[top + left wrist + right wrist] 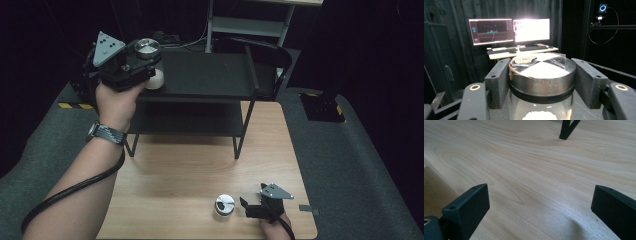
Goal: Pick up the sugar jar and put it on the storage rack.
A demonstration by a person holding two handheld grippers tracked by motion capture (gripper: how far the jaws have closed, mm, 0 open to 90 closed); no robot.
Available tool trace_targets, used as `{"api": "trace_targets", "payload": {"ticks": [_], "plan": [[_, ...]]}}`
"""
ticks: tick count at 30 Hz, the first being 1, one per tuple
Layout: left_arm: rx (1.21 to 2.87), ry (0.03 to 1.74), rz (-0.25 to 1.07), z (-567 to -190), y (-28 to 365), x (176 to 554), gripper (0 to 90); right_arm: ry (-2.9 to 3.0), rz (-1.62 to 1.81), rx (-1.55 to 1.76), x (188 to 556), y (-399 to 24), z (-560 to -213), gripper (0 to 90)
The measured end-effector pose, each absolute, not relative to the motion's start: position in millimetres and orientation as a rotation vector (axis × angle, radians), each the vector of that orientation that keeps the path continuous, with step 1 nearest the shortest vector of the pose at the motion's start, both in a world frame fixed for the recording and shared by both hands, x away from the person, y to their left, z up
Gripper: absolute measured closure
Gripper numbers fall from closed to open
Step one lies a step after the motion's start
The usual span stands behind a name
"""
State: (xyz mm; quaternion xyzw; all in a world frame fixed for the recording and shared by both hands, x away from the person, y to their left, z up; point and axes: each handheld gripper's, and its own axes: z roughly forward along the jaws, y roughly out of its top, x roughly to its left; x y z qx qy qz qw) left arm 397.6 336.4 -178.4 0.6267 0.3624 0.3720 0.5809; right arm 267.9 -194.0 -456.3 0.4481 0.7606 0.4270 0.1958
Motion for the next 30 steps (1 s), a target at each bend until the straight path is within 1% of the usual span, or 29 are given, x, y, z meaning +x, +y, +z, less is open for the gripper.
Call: {"api": "trace_targets", "payload": {"ticks": [11, 30], "plan": [[1.47, 0.899, 0.855, -181.8, 336.4, 411.2, 34.8, 2.132, 1.195, 1.253, 267.9, -193.8, -456.3, 1.8], [1.487, 0.898, 0.858, -184.0, 337.2, 414.9, 34.6, 2.13, 1.194, 1.251, 267.4, -193.4, -456.4, 1.9]]}}
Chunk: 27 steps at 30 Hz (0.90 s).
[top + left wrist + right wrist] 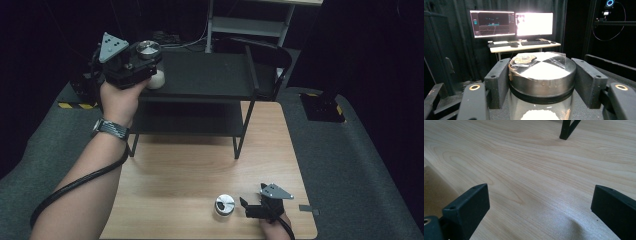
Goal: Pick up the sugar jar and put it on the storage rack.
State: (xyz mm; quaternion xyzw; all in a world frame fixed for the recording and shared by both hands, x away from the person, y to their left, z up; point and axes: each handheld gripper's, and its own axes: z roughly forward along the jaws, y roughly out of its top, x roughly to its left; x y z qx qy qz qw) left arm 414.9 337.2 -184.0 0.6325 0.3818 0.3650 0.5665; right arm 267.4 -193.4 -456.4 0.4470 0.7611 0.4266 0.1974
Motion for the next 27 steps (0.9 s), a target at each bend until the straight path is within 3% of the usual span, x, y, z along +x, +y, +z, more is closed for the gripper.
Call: {"api": "trace_targets", "payload": {"ticks": [21, 27], "plan": [[1.498, 0.902, 0.851, -181.3, 337.6, 415.2, 34.2, 2.119, 1.204, 1.256, 266.2, -194.4, -457.3, 1.8], [1.491, 0.896, 0.83, -181.7, 340.1, 413.5, 27.6, 2.118, 1.206, 1.258, 266.5, -194.9, -457.4, 1.9]]}}
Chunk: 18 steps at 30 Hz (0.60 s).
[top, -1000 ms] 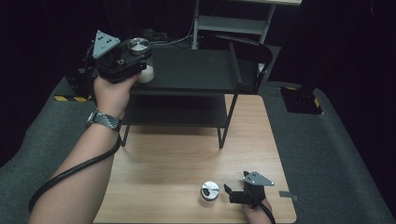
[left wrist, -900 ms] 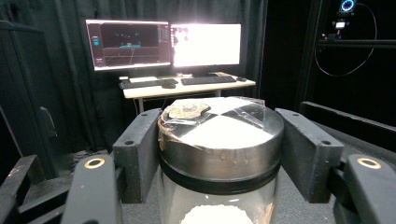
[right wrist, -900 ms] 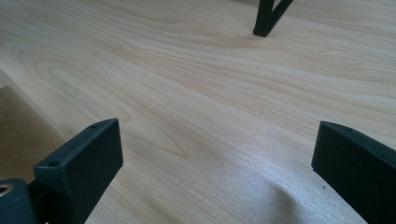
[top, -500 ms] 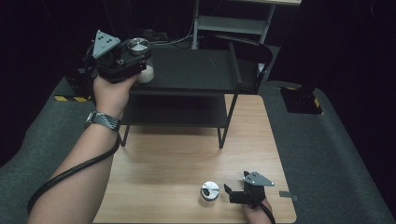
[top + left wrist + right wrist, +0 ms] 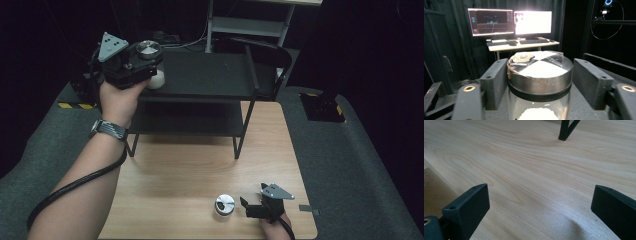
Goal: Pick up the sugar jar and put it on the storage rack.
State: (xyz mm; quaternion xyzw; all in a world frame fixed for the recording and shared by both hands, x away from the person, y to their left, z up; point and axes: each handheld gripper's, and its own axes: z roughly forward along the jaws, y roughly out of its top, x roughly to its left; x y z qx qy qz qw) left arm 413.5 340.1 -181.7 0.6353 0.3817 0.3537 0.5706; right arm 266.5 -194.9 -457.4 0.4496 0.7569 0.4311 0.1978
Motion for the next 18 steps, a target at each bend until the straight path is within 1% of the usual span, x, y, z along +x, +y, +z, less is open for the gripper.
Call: {"api": "trace_targets", "payload": {"ticks": [2, 4, 8, 10, 13, 16, 18], "plan": [[1.503, 0.885, 0.831, -181.0, 339.8, 412.1, 20.6, 2.119, 1.205, 1.257, 266.5, -194.7, -457.3, 1.8], [1.503, 0.884, 0.829, -181.1, 340.6, 410.1, 19.4, 2.12, 1.203, 1.254, 266.6, -194.5, -457.4, 1.9], [1.503, 0.894, 0.819, -181.0, 341.3, 407.4, 11.5, 2.12, 1.203, 1.258, 266.4, -194.4, -457.2, 1.9], [1.505, 0.896, 0.809, -181.2, 342.6, 406.6, 10.4, 2.119, 1.203, 1.254, 266.4, -194.6, -457.4, 1.9], [1.516, 0.901, 0.795, -181.4, 343.6, 404.5, 5.0, 2.122, 1.197, 1.255, 266.6, -193.8, -456.8, 1.9], [1.522, 0.882, 0.802, -184.1, 345.7, 400.0, 3.9, 2.122, 1.196, 1.257, 266.5, -193.5, -456.6, 1.9], [1.513, 0.879, 0.793, -185.7, 349.4, 398.0, 1.4, 2.123, 1.194, 1.255, 266.5, -193.2, -456.6, 1.9]]}}
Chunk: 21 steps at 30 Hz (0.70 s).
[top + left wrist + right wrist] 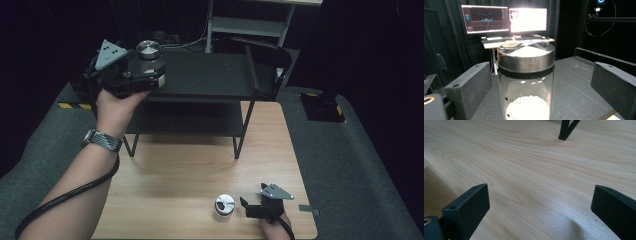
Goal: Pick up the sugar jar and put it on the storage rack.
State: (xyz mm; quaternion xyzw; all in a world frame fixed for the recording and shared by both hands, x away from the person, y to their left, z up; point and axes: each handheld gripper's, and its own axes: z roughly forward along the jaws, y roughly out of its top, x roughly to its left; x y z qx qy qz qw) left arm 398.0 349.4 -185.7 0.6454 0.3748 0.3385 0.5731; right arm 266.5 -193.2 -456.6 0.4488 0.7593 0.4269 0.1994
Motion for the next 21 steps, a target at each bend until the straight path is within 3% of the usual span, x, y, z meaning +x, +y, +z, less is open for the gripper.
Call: {"api": "trace_targets", "payload": {"ticks": [21], "plan": [[1.581, 0.793, 0.813, -194.9, 377.6, 362.4, 0.4, 2.127, 1.185, 1.239, 266.3, -191.3, -456.5, 2.0]]}}
